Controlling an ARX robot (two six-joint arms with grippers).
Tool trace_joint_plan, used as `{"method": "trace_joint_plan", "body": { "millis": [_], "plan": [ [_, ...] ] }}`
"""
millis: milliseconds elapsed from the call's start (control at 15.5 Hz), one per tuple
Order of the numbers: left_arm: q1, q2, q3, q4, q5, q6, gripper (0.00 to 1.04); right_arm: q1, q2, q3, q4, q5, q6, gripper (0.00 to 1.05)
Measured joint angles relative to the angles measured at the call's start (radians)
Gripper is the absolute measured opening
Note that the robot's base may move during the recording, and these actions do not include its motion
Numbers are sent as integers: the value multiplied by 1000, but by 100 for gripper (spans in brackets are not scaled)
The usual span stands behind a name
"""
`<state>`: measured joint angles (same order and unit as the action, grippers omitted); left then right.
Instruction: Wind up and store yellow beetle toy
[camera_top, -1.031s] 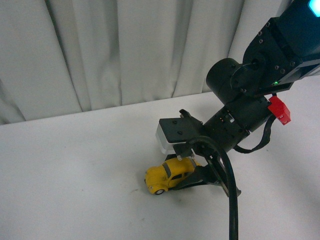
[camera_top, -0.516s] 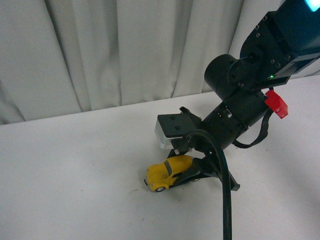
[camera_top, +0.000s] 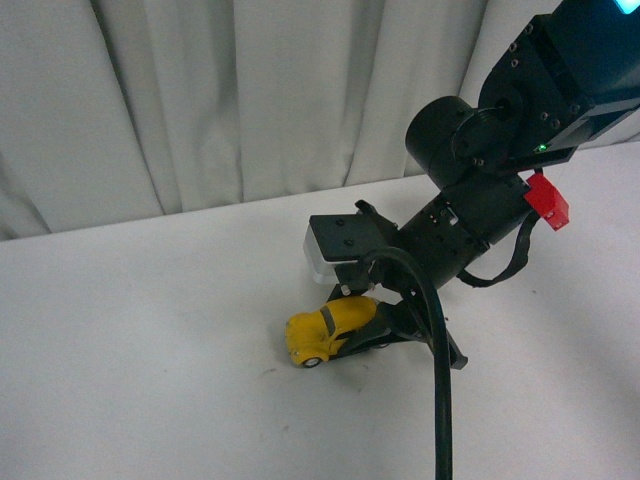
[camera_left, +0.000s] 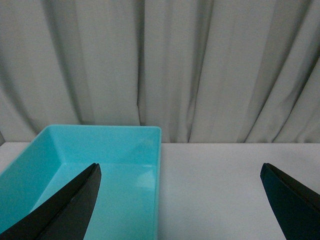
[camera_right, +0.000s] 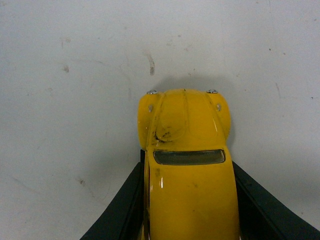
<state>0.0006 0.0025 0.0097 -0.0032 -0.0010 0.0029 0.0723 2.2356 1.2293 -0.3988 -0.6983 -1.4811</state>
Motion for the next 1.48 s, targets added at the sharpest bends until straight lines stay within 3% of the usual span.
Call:
{"method": "trace_joint_plan", "body": {
  "millis": [903,1225,1483],
  "plan": [
    [0,0,0,0,0,0,98,-90,-39,-96,8,-24,13,42],
    [0,0,0,0,0,0,98,-206,-76,-213,34,-51,-12,42],
    [0,0,0,0,0,0,98,-218,-78,-220,34,-50,-12,42]
  ]
}}
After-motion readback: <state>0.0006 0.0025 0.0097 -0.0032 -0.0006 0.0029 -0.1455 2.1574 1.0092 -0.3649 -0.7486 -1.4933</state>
